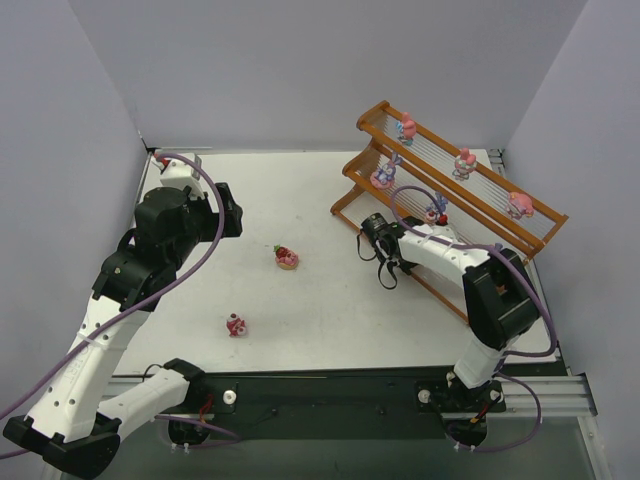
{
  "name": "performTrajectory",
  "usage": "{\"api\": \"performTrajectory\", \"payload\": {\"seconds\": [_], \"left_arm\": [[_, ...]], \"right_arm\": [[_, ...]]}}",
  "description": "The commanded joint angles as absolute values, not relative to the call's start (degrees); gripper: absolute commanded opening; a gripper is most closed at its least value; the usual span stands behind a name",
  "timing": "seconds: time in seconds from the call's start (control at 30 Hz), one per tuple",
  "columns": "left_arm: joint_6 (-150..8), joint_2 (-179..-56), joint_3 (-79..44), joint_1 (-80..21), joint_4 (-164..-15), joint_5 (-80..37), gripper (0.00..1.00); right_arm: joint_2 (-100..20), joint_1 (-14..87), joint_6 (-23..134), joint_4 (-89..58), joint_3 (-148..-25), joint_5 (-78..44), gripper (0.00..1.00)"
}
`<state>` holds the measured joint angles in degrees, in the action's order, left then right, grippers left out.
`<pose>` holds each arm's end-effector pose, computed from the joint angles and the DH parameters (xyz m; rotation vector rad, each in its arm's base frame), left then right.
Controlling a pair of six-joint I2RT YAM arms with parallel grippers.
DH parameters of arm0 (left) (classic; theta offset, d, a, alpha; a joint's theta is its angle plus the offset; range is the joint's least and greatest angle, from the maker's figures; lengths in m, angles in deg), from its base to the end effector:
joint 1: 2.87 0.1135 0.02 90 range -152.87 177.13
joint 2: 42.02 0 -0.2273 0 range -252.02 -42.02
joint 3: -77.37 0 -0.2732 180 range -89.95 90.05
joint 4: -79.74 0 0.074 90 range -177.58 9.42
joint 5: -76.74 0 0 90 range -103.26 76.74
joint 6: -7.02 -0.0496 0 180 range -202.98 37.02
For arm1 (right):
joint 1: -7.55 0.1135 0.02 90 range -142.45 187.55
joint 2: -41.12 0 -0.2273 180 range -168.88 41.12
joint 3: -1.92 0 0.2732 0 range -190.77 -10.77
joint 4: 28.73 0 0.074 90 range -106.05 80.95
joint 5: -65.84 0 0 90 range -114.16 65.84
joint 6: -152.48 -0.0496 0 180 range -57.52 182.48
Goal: Place and organize the plastic toys onto the shelf
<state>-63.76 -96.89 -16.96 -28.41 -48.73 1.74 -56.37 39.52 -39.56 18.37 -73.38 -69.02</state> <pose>0.2202 -0.0910 0.3961 -0.0685 1.9279 -0.2714 0.3080 0.1510 0.1336 1.4556 1.7753 0.0159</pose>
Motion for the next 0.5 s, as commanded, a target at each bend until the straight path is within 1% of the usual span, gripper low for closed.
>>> {"api": "performTrajectory", "payload": {"seconds": [0.0, 0.33, 0.47], "left_arm": [[-64.3, -96.5, -15.7, -28.7, -50.8, 2.6, 0.98], [-64.3, -96.4, -16.0, -28.7, -50.8, 2.7, 0.97], [-64.3, -96.3, -16.1, -28.7, -50.8, 2.7, 0.97]], "right_arm": [[-57.8, 39.8, -41.3, 19.6, -73.3, -72.5, 0.12], [-57.9, 39.7, -40.7, 19.6, -73.6, -72.1, 0.27], [-57.4, 39.7, -40.3, 19.6, -74.0, -72.2, 0.4]]}}
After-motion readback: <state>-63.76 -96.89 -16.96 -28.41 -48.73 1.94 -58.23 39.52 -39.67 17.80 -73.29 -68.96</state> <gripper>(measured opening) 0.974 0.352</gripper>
